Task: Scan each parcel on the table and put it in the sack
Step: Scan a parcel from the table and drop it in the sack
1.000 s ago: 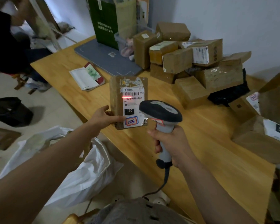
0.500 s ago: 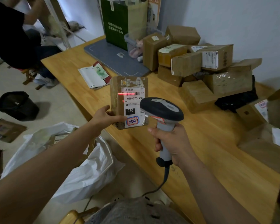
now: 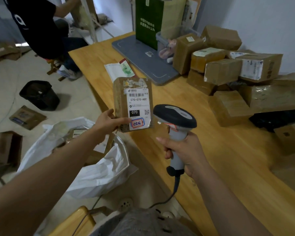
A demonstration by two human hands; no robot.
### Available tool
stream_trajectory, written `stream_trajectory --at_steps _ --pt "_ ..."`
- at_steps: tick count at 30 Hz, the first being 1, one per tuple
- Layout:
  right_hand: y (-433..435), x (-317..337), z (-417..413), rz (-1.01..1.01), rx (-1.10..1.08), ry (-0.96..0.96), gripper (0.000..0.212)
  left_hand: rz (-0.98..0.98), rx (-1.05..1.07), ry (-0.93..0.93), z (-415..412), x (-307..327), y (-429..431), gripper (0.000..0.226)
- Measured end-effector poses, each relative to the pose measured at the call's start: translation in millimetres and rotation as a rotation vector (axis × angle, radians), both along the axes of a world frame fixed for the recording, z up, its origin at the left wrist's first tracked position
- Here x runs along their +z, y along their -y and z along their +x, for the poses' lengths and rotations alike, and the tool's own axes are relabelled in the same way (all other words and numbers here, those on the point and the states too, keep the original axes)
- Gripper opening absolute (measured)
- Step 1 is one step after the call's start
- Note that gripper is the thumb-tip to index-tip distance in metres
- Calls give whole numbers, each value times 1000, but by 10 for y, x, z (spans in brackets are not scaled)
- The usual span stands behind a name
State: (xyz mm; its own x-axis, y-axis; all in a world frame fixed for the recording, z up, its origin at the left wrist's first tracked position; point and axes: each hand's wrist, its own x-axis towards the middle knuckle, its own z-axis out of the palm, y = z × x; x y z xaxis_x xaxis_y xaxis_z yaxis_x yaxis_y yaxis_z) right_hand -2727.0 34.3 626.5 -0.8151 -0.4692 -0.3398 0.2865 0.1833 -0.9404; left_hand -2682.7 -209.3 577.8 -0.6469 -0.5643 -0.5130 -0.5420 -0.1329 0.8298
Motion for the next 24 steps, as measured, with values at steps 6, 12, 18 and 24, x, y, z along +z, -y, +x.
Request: stream_trajectory --at_steps 6,12,18,24 --pt "602 -473 80 129 141 122 7 -11 319 65 791 -208 475 102" --pt "1382 -1360 332 445 250 291 12 -219 228 294 1323 -660 743 80" --pt "1749 -2123 416 600 116 479 23 -324 -25 485 1168 -1219 1102 105" --pt "1988 -2860 358 635 43 617 58 -251 -13 535 1199 -1554 1380 109"
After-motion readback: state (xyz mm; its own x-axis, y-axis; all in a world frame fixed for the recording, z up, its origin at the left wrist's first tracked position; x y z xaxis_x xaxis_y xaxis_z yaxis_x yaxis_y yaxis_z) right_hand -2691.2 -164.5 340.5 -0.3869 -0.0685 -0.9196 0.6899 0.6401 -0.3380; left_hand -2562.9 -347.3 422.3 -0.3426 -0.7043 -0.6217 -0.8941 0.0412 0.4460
